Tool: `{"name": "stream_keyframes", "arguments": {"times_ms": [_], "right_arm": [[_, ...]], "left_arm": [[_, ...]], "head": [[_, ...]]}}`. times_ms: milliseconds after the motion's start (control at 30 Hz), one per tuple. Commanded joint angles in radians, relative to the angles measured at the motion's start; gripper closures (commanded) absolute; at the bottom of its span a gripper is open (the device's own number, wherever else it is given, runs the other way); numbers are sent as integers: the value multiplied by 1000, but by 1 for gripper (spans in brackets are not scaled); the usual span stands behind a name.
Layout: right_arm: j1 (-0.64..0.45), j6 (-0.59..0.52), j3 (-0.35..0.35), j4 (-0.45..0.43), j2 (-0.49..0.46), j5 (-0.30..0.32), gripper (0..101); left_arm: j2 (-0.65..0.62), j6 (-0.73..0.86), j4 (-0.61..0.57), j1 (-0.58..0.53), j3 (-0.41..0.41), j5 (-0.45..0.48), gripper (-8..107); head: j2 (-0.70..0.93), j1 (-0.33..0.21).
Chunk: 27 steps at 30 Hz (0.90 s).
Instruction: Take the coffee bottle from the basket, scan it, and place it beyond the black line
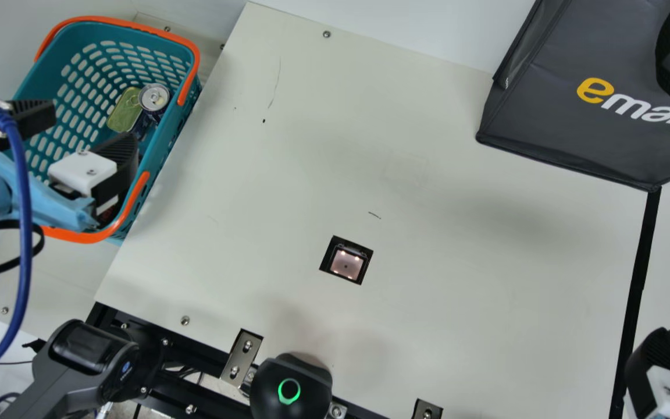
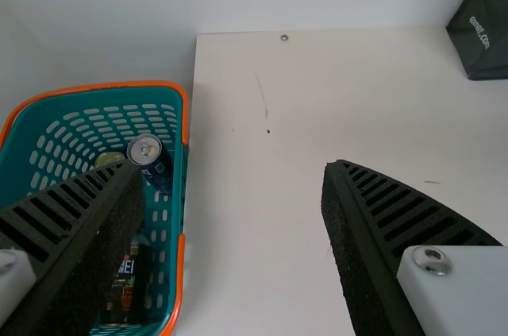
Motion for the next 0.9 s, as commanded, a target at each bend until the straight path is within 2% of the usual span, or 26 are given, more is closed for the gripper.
{"name": "stream_keyframes", "arguments": {"times_ms": [0, 333, 867], "right_arm": [[0, 0, 0, 0, 0, 0, 11], [0, 0, 0, 0, 0, 0, 11], [0, 0, 0, 0, 0, 0, 11]], "left_arm": [[4, -1, 2, 7, -1, -4, 9], [26, 24, 2, 103, 7, -35, 9], [103, 174, -107, 392, 17, -115, 9]], "head": [[2, -26], [2, -26], [2, -26]]}}
